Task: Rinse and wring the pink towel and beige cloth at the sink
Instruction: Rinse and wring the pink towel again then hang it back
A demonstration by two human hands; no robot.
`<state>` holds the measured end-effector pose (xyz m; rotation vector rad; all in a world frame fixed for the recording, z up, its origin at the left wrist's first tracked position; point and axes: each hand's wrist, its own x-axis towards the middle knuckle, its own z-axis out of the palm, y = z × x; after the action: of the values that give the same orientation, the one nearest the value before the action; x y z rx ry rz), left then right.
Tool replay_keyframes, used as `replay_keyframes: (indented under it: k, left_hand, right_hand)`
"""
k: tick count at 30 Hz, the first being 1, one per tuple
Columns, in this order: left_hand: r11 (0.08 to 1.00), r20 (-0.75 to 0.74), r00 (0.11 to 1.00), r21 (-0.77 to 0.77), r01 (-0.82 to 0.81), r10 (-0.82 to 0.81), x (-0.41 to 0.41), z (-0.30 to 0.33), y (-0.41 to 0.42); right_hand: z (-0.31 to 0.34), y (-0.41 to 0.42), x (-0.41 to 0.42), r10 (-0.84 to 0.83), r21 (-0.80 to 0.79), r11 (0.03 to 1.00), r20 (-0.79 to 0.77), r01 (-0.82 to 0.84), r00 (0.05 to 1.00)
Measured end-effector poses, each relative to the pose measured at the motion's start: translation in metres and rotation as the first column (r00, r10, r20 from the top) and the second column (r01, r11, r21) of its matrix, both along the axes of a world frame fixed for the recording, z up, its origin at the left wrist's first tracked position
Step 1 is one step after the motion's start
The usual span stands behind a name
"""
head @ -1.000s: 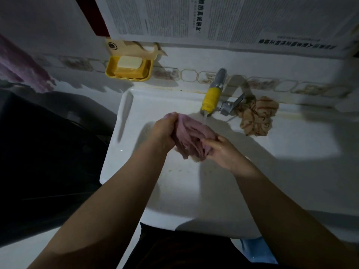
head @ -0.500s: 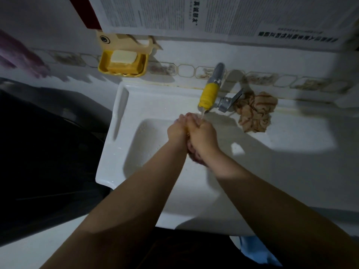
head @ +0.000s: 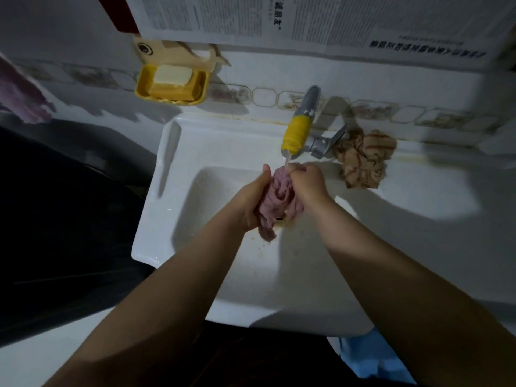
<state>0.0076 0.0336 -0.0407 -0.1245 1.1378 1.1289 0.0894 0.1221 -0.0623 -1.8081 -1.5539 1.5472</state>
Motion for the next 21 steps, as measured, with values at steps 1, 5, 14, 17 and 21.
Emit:
replay_keyframes:
  k: [1, 5, 14, 17, 21]
  left_hand:
    - [1.0, 0.021, 1.0, 0.026, -0.003, 0.002, -0.006, 0.0, -0.004]
    - [0.996, 0.186, 0.98, 0.052, -0.077, 0.066, -0.009, 0.006, -0.012]
    - [0.963, 0.119, 0.964, 0.099, -0.249, 0.237, 0.002, 0.004, 0.005]
    - [0.986, -0.146, 0.977, 0.084, -0.147, 0.158, -0.003, 0.006, 0.002]
    - [0.998, -0.778, 0.626, 0.04, -0.039, 0.055, -0.009, -0.001, -0.013]
  right_hand:
    - [0.002, 0.002, 0.003, -0.082, -0.12, 0.99, -0.101, 0.07, 0.991]
    - [0.002, -0.015, 0.007, -0.215, -0.473, 0.881, -0.397, 0.002, 0.892]
    - [-0.009, -0.042, 0.018, -0.348, -0.703, 0.608, -0.653, -0.368, 0.672]
    - [-0.012, -0.041, 0.017, -0.37, -0.691, 0.64, -0.66, -0.335, 0.654]
    - [0.0, -0.023, 0.013, -0.518, -0.724, 0.676, -0.598, -0.136, 0.612]
